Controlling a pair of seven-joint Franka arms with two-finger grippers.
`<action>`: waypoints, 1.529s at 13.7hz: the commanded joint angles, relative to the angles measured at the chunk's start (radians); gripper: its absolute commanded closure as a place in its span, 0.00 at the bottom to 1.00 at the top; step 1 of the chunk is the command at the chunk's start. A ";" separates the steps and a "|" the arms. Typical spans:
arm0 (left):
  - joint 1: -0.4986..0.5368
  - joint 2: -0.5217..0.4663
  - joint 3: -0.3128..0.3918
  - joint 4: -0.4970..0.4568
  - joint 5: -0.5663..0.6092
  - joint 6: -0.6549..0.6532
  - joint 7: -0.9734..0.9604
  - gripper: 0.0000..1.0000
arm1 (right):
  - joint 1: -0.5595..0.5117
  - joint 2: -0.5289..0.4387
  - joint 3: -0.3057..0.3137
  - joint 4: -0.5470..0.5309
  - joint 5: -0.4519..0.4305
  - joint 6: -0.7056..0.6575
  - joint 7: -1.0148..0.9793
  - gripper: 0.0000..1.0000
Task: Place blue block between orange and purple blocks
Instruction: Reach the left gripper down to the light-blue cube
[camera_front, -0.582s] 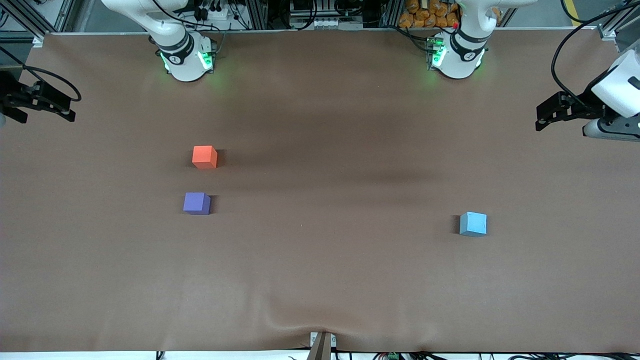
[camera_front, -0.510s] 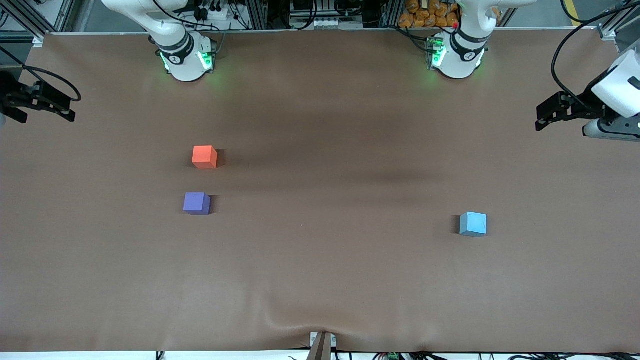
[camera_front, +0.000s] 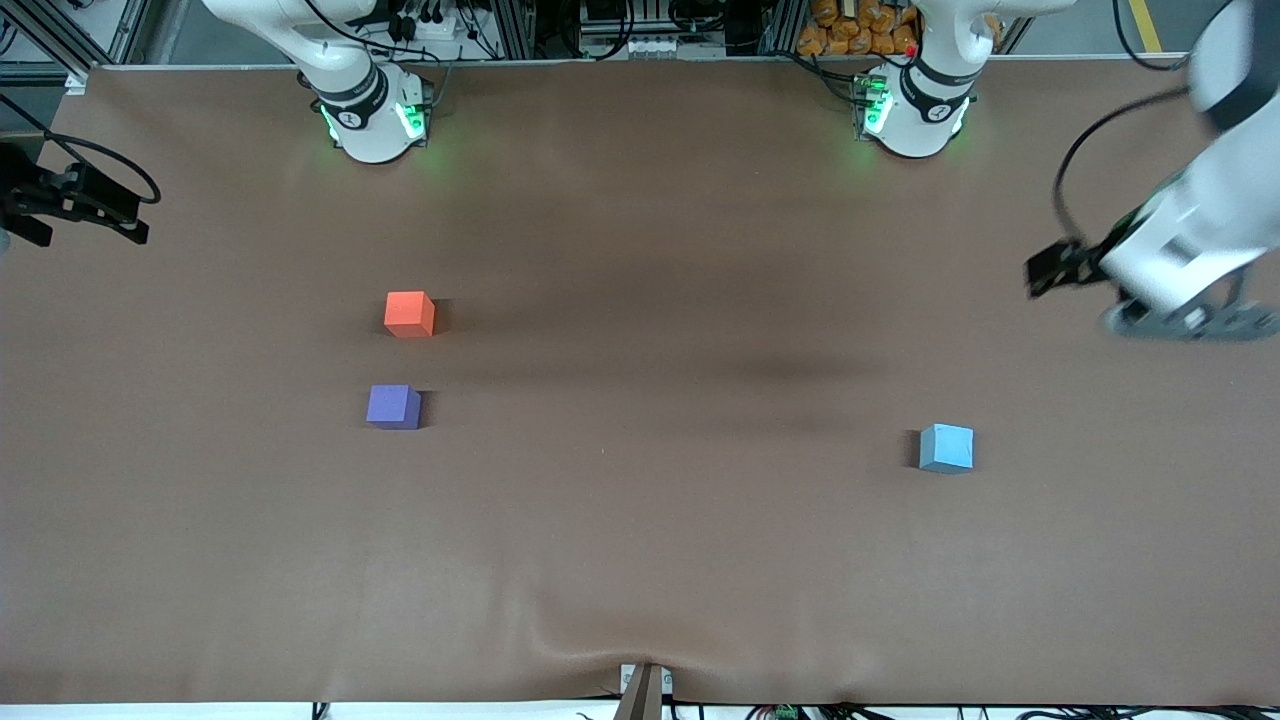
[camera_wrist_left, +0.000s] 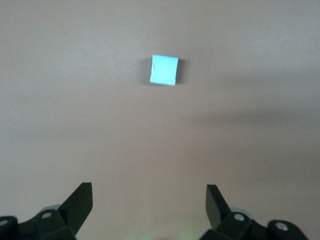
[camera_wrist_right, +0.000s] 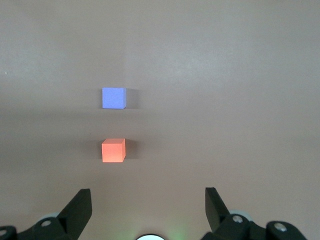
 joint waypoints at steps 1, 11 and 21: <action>-0.031 0.218 0.000 0.132 0.039 0.063 -0.087 0.00 | 0.005 0.006 -0.002 0.017 -0.022 -0.009 -0.005 0.00; 0.034 0.514 0.000 0.031 0.047 0.483 -0.010 0.00 | 0.005 0.006 -0.003 0.017 -0.012 -0.012 -0.003 0.00; 0.043 0.550 -0.002 -0.032 0.029 0.537 0.095 0.72 | 0.003 0.008 -0.003 0.015 -0.007 0.000 -0.005 0.00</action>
